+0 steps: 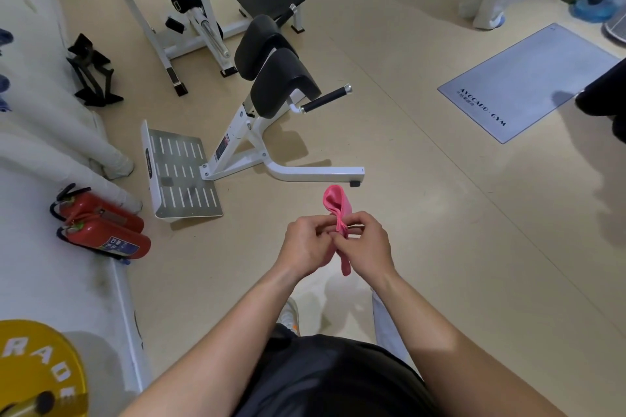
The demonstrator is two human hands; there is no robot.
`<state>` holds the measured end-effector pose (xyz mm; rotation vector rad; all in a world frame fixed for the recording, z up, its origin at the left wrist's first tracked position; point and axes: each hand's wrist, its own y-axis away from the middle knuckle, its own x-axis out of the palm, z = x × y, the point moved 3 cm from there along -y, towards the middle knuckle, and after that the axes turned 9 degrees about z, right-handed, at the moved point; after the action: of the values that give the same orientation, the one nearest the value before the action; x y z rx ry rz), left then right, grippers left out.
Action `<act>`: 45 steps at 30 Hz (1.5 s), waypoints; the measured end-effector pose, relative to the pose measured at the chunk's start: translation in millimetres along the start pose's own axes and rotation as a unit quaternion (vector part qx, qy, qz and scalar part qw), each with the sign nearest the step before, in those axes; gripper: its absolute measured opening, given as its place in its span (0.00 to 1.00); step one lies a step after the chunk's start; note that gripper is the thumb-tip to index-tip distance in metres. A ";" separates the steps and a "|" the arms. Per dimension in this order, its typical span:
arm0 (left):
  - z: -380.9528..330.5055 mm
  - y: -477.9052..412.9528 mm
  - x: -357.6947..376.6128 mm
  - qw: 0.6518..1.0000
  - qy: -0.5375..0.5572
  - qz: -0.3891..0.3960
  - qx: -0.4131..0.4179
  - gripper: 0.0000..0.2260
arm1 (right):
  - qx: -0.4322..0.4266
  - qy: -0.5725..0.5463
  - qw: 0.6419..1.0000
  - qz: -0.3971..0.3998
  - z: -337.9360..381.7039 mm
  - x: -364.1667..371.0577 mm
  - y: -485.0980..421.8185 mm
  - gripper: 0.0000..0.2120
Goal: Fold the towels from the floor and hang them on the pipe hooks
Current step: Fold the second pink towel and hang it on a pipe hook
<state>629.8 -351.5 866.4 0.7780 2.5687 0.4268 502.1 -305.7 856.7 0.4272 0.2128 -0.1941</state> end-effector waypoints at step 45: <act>3.2 -5.8 -78.4 0.997 -0.074 0.017 0.029 0.12 | -0.243 0.316 0.885 0.241 172.0 -18.8 -42.2 0.05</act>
<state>687.9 -401.2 885.0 0.8412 2.4434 0.2947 502.4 -414.4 997.7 0.0159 0.7695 0.4991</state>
